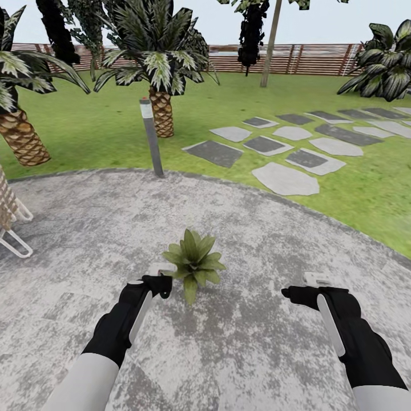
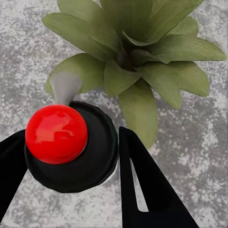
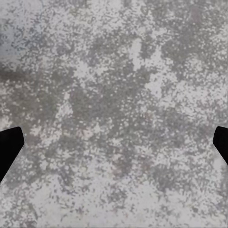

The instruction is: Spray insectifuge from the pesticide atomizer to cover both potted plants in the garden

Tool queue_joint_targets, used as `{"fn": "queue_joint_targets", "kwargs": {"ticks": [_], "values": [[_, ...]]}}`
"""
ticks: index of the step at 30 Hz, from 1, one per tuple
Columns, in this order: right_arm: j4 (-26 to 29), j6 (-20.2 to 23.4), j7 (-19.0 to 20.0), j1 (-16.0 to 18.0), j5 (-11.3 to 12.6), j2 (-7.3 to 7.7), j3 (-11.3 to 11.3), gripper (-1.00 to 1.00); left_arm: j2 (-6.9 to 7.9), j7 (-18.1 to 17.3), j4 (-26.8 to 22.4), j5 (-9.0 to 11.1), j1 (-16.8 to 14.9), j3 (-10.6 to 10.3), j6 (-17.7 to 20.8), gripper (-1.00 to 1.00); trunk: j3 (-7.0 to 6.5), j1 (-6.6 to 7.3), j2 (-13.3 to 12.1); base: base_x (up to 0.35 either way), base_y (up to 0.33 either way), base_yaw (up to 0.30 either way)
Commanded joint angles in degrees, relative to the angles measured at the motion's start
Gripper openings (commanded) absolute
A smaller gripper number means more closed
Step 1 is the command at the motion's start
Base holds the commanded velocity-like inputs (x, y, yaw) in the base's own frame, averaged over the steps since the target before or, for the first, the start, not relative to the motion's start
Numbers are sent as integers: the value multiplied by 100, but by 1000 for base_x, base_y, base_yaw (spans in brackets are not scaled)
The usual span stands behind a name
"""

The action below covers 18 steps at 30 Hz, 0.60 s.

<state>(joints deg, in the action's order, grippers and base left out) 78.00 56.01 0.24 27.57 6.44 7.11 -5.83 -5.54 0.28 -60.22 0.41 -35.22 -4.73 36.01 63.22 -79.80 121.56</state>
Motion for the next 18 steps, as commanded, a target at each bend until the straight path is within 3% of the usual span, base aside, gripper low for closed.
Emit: {"fn": "queue_joint_targets", "kwargs": {"ticks": [1,6,14,18], "values": [[4,24,2,3,24,1,-6,100,0,6,-11,5,-2,-2,29,-100,5,-2,2,59,0,0],[10,24,2,3,26,1,-21,100,12,0,-31,10,-2,16,216,-100,5,-2,2,17,0,0],[26,28,3,3,22,1,-3,100,32,-12,-962,20,-2,56,1711,-100,5,-2,2,0,0,0],[45,39,3,3,18,4,-4,100,80,-26,-1285,21,-7,49,1965,-100,5,-2,2,0,0,0]]}}
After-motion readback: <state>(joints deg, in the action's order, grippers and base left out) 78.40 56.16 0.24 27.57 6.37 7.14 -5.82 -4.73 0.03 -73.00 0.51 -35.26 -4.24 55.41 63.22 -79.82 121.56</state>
